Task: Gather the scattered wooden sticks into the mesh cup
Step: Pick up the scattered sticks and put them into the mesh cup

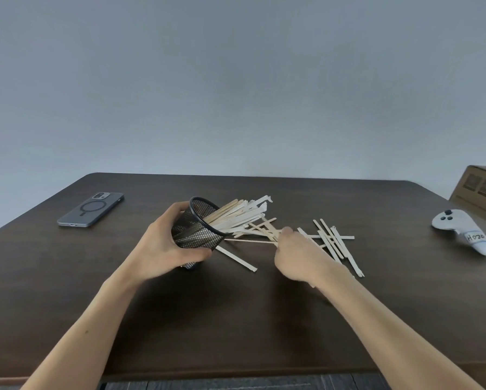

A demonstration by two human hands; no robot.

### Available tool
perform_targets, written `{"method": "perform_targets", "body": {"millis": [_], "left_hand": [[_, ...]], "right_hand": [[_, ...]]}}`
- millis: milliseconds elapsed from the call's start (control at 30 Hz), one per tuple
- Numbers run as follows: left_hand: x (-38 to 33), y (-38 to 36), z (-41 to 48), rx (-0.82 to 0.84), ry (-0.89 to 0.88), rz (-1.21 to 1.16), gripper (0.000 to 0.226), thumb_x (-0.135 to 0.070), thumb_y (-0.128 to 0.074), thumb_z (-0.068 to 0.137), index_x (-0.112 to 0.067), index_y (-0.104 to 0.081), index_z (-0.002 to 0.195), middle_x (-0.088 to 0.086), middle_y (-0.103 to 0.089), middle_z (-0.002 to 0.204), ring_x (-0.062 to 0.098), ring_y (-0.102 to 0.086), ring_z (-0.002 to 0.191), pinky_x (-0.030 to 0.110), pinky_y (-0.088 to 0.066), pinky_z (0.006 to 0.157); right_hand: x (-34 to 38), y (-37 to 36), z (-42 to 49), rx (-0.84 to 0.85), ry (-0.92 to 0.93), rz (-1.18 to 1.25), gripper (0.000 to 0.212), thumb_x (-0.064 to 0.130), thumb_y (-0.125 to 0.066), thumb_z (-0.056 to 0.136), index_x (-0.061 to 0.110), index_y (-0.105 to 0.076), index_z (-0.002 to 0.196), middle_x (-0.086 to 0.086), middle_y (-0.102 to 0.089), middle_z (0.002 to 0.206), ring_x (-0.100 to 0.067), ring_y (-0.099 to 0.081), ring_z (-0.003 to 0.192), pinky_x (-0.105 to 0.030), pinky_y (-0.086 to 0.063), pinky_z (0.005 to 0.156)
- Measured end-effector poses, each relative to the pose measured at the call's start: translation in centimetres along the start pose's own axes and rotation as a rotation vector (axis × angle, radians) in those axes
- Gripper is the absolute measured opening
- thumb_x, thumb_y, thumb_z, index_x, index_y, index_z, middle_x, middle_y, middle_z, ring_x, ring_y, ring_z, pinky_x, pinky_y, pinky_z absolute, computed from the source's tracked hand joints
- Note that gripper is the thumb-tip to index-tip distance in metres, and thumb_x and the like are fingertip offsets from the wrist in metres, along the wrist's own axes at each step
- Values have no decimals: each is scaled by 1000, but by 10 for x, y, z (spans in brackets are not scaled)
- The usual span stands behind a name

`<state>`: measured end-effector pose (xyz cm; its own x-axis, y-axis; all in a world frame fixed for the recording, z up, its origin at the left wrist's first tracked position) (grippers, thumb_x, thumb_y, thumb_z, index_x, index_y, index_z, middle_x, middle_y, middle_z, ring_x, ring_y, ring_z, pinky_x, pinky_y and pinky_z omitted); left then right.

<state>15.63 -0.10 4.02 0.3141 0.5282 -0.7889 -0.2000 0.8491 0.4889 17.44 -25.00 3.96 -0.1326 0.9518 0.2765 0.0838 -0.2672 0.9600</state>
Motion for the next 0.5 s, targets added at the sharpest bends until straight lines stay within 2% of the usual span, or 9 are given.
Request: {"method": "perform_targets", "body": {"millis": [67, 200, 333, 400, 500], "left_hand": [[1, 1, 1, -3, 3, 2, 85, -40, -89, 50, -33, -63, 130, -19, -80, 113, 6, -78, 104, 34, -60, 97], [1, 2, 1, -16, -4, 1, 82, -39, -89, 51, -35, -63, 128, -15, -80, 113, 10, -78, 105, 40, -61, 99], [3, 2, 2, -21, 1, -6, 83, -39, -90, 51, -33, -64, 130, -13, -81, 116, 10, -79, 107, 42, -61, 102], [4, 2, 2, -22, 2, -1, 84, -39, -90, 51, -31, -64, 131, -12, -81, 116, 10, -78, 108, 42, -61, 102], [3, 2, 2, -23, 6, 6, 85, -40, -89, 50, -30, -64, 131, -11, -81, 116, 11, -79, 107, 41, -61, 101]], "right_hand": [[-5, -1, 5, 29, -14, 135, 15, 9, -37, 102, 2, -44, 113, -17, -54, 106, -29, -52, 87, -26, -33, 54], [-21, -7, 9, 8, -78, 477, 21, 20, -32, 103, 8, -49, 102, 0, -45, 75, -14, -41, 60, -26, -28, 51], [-35, -11, 7, -23, -179, 847, 16, 27, -36, 96, 14, -40, 87, 2, -30, 64, -11, -25, 44, -24, -19, 42], [-35, -8, 7, -34, -164, 910, 26, 39, -44, 96, 15, -43, 85, 3, -30, 62, -10, -25, 42, -23, -20, 39], [-33, 10, 10, -217, -54, 925, 36, 45, -52, 97, 17, -41, 77, 7, -34, 52, -10, -30, 39, -23, -25, 38]]}}
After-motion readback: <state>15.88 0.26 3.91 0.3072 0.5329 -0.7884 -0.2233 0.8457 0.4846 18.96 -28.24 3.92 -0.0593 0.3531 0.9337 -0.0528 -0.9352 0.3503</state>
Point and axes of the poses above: each hand's wrist, its own z-axis towards the middle knuckle, its own y-axis out of the back of the hand, x = y × z, the point moved 8 cm from there along z, towards the middle knuckle
